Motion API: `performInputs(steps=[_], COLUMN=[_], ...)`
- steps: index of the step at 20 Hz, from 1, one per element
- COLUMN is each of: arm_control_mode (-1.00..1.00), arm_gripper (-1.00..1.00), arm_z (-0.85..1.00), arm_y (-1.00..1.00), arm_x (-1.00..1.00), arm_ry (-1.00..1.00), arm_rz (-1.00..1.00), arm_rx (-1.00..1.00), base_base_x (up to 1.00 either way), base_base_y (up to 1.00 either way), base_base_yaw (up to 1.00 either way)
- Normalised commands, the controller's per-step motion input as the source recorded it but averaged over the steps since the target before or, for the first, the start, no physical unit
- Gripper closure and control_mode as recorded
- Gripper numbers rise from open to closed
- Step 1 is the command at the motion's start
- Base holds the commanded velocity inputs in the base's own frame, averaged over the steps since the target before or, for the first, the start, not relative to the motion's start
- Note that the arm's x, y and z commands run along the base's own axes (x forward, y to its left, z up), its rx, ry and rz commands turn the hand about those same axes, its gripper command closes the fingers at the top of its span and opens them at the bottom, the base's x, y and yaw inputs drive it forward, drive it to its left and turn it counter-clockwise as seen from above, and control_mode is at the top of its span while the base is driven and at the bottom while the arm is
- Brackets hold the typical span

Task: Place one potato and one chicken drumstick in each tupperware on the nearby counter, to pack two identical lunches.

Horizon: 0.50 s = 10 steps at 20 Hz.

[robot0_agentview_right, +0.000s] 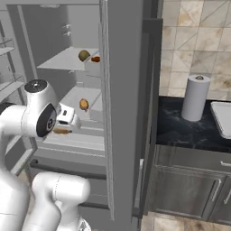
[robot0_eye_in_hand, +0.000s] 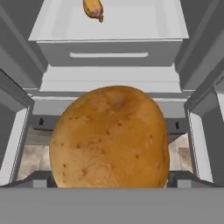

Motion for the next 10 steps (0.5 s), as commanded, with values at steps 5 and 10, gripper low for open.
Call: performInputs(steps=[5, 10], arm_control_mode=[1.0, 1.0], arm_gripper=[1.0, 1.0], arm_z=[0.0, 0.0], arm_y=[0.0, 0.0], arm_x=[0.0, 0.0], arm_ry=[0.0, 0.0], arm_rz=[0.0, 0.0], arm_rx=[0.0, 0.0], base_base_x=[-0.95, -0.72], base_base_y=[-0.3, -0.62], base_base_yaw=[0.0, -0.03])
